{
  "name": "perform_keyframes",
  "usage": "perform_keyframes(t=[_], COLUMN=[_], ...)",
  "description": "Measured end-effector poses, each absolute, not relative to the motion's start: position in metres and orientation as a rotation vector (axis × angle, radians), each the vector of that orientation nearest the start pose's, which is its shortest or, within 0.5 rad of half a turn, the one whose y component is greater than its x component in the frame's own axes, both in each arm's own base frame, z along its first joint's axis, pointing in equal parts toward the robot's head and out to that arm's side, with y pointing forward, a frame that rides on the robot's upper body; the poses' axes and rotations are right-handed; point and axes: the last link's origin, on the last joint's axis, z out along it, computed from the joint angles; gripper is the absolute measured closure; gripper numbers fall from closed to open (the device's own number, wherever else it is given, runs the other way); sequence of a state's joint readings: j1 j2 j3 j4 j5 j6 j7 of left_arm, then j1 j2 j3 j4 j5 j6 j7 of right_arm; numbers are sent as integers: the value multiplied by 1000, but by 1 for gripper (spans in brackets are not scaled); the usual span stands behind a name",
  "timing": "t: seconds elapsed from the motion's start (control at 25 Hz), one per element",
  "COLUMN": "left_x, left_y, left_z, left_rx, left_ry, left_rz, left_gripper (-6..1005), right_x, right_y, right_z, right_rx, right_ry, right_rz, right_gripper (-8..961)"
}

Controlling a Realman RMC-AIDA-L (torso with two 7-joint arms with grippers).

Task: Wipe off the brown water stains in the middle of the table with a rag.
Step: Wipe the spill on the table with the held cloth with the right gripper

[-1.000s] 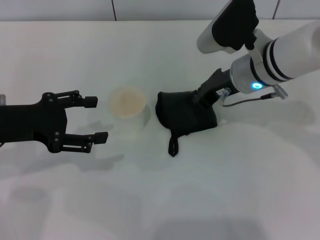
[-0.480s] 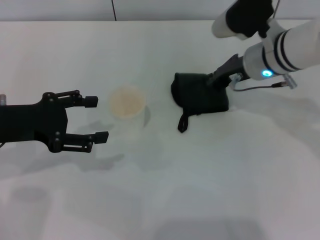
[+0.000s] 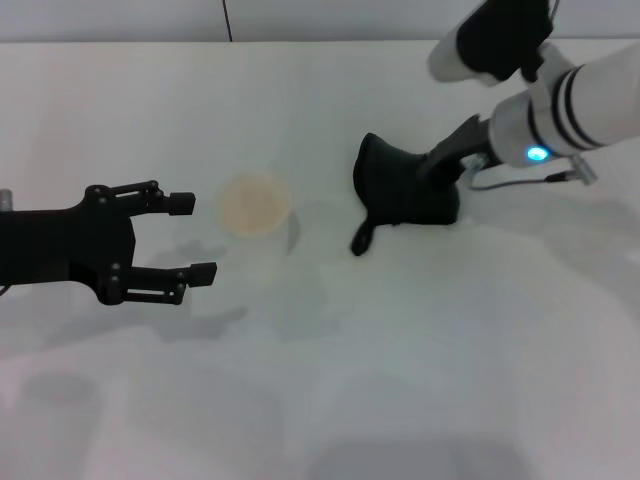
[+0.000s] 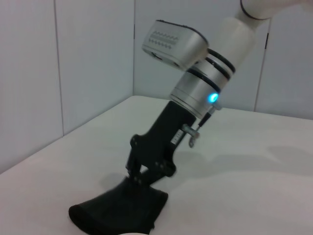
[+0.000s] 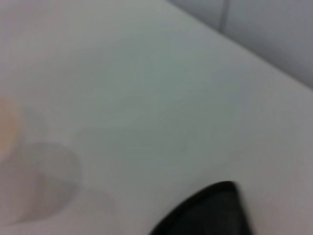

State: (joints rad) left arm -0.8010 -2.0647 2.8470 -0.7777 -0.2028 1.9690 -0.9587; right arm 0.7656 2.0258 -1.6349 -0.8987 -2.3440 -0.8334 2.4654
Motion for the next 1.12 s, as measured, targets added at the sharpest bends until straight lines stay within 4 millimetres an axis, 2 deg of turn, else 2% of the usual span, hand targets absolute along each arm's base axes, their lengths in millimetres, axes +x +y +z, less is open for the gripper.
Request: perform_keyframes(t=[0.08,0.48,0.84,1.12], left_x=[-272,-272,-271,-271], left_y=[312,313,313,314], left_z=[44,46,46,46], left_rx=[-2843,-2828,-2829,-2823], left_ry=[-307,-297,-297,-293], left_rz=[-598,-600,-604,-609], left_gripper=[111,110,113,115], right_x=[158,133,142,145], right_y=[413,387,365,365], right_z=[-72,-81,-90,-89], right_rx=[-2572,-2709,-2793,-2784], right_ry=[621,620,672,688], right_rz=[-162,-153,-259,-267], right_gripper=[845,837,830,824])
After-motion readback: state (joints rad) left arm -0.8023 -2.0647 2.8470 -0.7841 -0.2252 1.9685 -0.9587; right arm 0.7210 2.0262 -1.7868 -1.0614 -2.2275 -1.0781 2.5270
